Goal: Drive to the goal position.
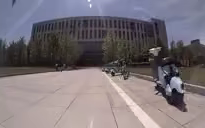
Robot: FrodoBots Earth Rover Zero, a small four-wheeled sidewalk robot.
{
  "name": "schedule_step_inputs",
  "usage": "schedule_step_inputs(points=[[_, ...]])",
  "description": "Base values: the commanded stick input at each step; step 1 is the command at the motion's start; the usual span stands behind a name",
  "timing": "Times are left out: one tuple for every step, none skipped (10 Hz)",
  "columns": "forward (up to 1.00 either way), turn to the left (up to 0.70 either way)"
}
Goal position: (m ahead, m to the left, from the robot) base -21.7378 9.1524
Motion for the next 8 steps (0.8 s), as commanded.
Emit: schedule_step_inputs(points=[[0.0,0.0],[0.0,0.0],[0.0,0.0],[0.0,0.0],[0.0,0.0],[0.0,0.0],[0.18,0.09],[0.7,0.35]])
